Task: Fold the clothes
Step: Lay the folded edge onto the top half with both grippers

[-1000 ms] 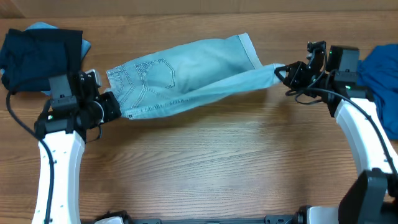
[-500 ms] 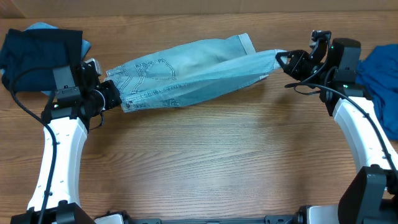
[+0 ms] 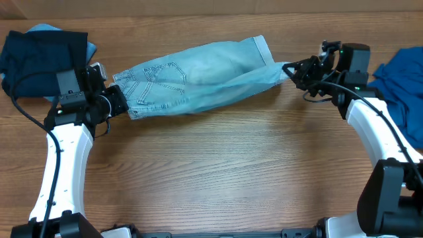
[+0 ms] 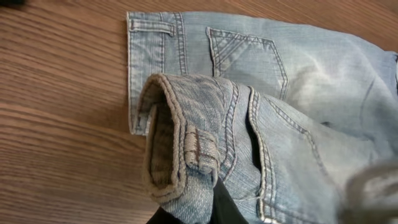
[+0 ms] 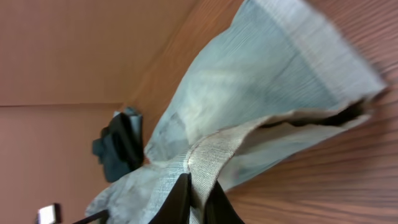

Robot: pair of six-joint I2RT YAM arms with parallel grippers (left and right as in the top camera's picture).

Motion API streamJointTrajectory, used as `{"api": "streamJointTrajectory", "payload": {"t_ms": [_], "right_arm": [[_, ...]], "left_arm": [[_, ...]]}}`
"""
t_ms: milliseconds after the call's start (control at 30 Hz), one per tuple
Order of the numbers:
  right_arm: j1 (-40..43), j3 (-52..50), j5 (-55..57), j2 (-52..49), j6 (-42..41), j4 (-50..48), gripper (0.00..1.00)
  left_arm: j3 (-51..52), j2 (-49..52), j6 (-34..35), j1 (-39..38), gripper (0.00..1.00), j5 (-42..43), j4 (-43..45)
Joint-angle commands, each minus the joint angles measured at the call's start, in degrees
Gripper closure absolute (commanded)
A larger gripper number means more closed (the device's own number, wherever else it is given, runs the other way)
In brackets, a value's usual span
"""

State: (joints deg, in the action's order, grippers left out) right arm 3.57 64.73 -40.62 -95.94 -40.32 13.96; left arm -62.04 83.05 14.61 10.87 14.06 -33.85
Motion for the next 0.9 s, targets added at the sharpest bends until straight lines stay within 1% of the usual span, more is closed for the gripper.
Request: {"api": "streamJointTrajectory", "payload": {"t_ms": [0, 100, 300, 533, 733, 867], "right_arm": [[-1.4, 3.8, -3.9, -2.7, -5.6, -0.8, 0.95], [-2.3, 6.8, -5.2, -5.5, -8.0, -0.6, 0.95], [-2.7, 12.4, -5.3, -9.9, -9.1, -0.1, 0.96], [-2.3, 14.9, 2.6, -12.1, -9.3, -1.2, 0.96], [-2.3, 14.9, 4.8, -15.3, -12.4, -5.0, 0.96], [-2.3, 15.0, 4.6, -18.9, -15.5, -9.9, 0.95]], "left_arm": [[-1.8, 0.9, 0.4, 0.3, 0.95, -2.2, 2.6], [-1.8, 0.9, 0.9, 0.0, 0.95, -2.2, 4.3], [-1.9, 0.9, 0.9, 0.0, 0.95, -2.3, 7.6], [-2.0, 3.4, 1.5, 0.0, 0.96, -3.8, 9.2], [-2.0, 8.4, 1.6, -1.3, 0.96, -4.0, 9.4], [-2.0, 9.2, 2.5, -1.5, 0.96, -5.0, 10.4]]}}
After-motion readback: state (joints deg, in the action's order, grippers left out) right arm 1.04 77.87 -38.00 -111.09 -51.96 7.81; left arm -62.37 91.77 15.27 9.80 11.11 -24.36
